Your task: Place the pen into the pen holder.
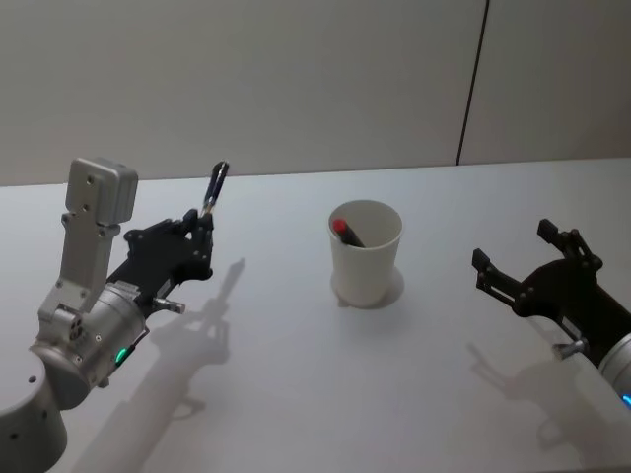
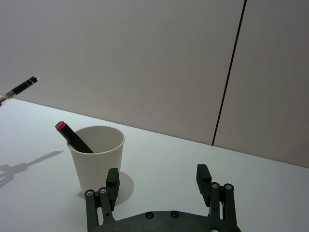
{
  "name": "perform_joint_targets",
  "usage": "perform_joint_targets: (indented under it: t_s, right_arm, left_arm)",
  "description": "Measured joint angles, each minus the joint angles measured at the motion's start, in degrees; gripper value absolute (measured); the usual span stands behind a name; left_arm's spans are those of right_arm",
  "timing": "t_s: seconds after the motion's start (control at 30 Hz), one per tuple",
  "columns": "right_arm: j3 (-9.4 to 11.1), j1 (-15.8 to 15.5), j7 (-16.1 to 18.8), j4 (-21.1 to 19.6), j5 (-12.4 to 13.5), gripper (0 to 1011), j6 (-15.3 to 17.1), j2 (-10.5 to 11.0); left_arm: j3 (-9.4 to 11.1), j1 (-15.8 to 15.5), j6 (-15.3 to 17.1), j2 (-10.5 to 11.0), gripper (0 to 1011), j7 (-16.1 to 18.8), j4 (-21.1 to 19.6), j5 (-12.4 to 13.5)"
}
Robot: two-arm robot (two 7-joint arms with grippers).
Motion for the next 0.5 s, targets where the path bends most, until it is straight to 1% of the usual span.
perform_joint_targets:
  t_s: [0.07, 0.17, 0.5]
  right_arm:
    - [0.0, 0.0, 0.0, 0.0, 0.0, 1001, 0.0, 0.0]
    - [0.0, 0.0, 0.0, 0.0, 0.0, 1001, 0.0, 0.0]
    - [0.0, 0.0, 0.0, 0.0, 0.0, 1001, 0.0, 0.0]
  left_arm:
    - [0.0, -0.1, -0.9, 0.0, 137, -1.1, 0.1, 0.0]
    - [0.0, -0.5, -2.6, 0.0, 136, -4.2, 0.3, 0.0]
    - [0.6, -1.6, -6.0, -0.7, 137, -10.8, 0.8, -0.1]
